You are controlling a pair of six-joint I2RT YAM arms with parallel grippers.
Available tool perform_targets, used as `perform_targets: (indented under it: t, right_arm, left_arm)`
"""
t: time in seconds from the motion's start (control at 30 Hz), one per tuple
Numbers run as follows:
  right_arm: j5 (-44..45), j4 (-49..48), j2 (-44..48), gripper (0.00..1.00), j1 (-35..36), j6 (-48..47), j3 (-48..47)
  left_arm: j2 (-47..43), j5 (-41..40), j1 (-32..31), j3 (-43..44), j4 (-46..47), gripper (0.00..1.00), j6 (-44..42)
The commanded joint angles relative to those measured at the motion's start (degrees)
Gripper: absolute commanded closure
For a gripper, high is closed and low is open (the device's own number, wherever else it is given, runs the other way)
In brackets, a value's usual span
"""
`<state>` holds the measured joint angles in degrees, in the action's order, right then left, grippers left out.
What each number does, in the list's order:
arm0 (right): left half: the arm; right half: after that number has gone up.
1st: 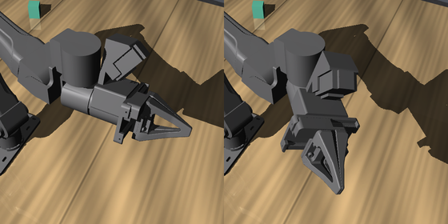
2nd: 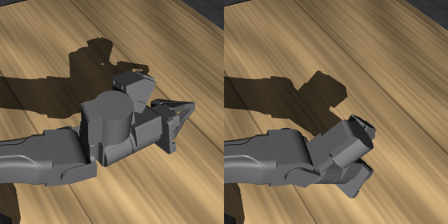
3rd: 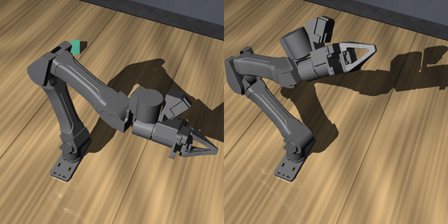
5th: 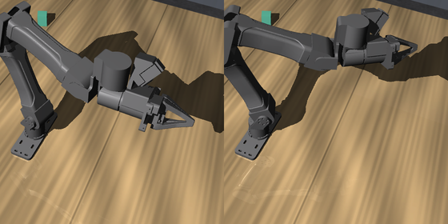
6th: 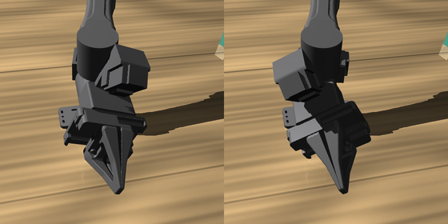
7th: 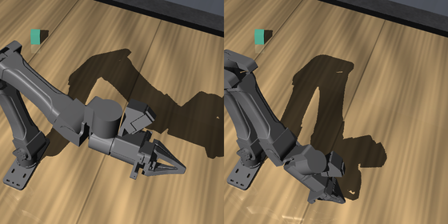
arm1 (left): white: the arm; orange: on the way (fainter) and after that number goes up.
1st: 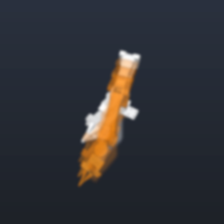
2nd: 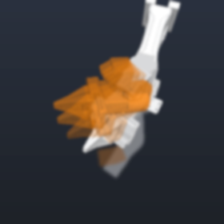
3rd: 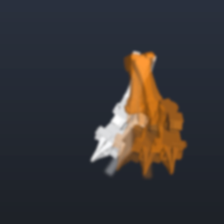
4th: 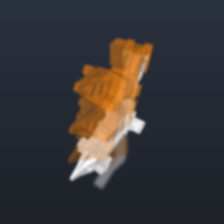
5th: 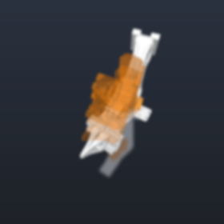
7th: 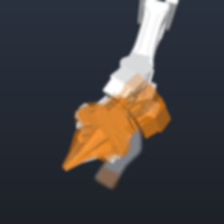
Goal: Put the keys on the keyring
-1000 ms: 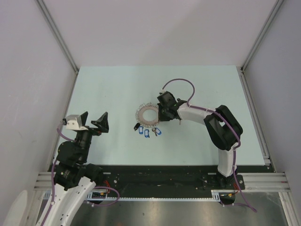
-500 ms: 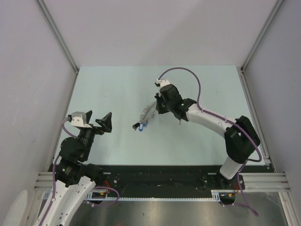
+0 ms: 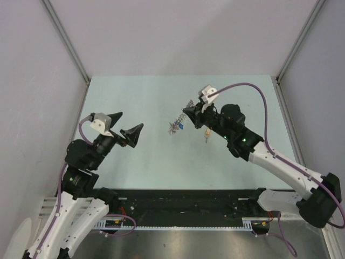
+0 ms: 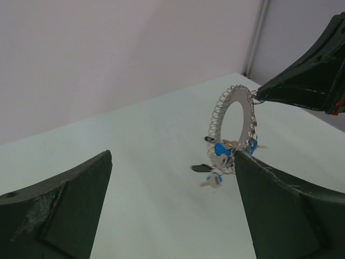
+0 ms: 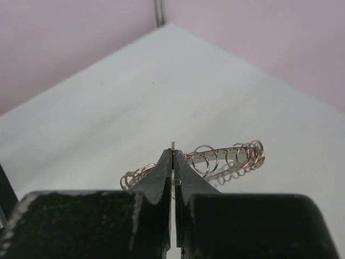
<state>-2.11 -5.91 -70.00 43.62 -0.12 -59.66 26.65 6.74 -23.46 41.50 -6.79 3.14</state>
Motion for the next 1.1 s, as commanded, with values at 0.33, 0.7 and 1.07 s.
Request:
perform_targets:
  t: [0.33, 0.7, 1.07]
  right_arm:
    - [-27.66, -29.02, 9.79, 1.0, -6.07, 3.09, 10.52]
    - [-37.72, -53.77, 0.3, 1.0, -17.07, 21.22, 10.79]
    - [-45.26, -72.84, -6.99, 1.0, -15.58, 33.43, 10.18]
  left_arm:
    - [13.5, 27.34, 0.08, 7.9, 13.64, 0.0, 2.49]
    - [19.22, 30.44, 0.08, 10.18, 15.39, 0.0, 3.36]
    - [26.34, 36.05, -0.53, 12.91, 19.09, 0.0, 5.92]
